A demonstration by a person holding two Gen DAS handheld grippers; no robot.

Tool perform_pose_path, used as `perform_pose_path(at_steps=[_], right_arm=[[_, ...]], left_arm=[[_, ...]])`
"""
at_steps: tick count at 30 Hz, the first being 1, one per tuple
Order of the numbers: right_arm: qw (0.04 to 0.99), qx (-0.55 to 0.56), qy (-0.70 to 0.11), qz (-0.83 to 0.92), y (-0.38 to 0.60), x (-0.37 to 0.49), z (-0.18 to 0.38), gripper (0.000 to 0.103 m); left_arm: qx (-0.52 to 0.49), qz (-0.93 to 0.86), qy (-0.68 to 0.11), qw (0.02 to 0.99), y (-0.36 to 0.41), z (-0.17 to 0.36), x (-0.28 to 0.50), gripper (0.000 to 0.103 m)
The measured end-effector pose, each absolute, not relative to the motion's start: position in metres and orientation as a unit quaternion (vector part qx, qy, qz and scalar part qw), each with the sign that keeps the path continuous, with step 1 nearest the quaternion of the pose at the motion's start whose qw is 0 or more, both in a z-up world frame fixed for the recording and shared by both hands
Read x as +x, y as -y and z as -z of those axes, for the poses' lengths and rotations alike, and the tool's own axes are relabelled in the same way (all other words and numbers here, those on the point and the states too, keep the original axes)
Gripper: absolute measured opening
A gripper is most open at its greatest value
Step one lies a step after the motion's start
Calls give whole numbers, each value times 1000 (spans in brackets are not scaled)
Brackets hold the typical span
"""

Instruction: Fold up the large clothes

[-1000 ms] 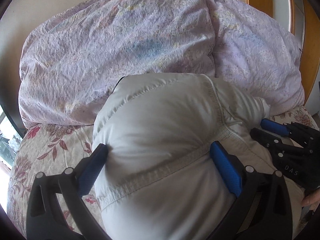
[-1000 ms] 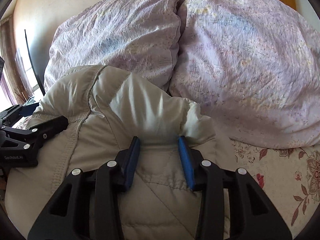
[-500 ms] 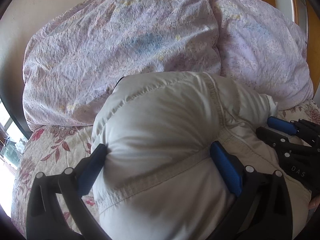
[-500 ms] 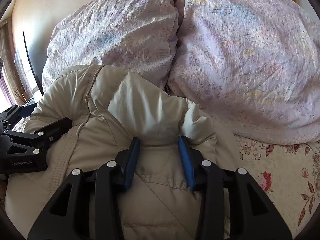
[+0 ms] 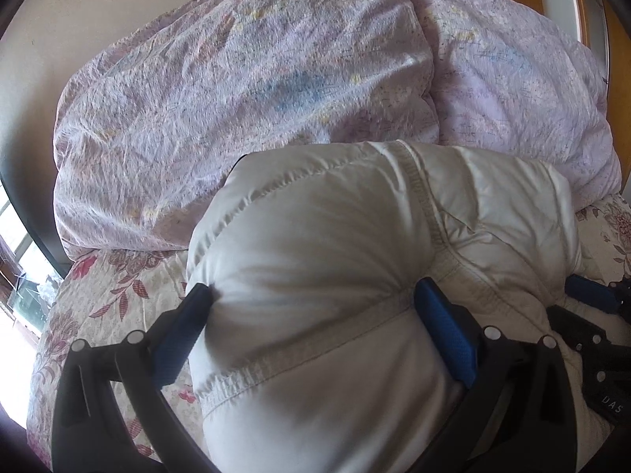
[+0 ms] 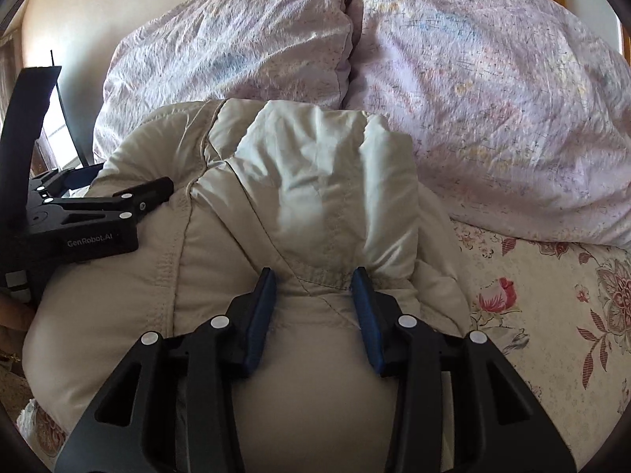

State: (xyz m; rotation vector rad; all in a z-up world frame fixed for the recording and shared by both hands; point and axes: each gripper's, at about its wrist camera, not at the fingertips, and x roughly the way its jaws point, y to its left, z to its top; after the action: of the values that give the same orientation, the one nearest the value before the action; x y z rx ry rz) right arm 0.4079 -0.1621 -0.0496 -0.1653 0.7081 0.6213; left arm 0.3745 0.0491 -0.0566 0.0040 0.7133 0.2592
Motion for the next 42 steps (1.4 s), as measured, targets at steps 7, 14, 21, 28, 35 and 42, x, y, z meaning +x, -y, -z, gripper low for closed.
perform_pose_path(at_steps=[7,14,21,28,35,42], right_arm=[[901,-55,-314,-295,161,417,16,42],[897,-87,-336,-273,131,453,36,43],[894,-56,-336,-292,139,462,52,43],[891,-50,-351,-285,154,437,41,44],[895,-29,-355,-268,165,418,31,46],[911,-20,-319,-262,204,351,-2,91]], left_arm=[[0,-128,-347,929,-49,59,374,101],[-7,-126,-345,930,-52,59,375,101],[4,-138,-346,928,-47,61,380,101],[2,-132,-344,930,-49,62,378,101],[-5,-134,-332,934,-52,57,371,101],[-40,-118,-302,945,-58,37,325,101]])
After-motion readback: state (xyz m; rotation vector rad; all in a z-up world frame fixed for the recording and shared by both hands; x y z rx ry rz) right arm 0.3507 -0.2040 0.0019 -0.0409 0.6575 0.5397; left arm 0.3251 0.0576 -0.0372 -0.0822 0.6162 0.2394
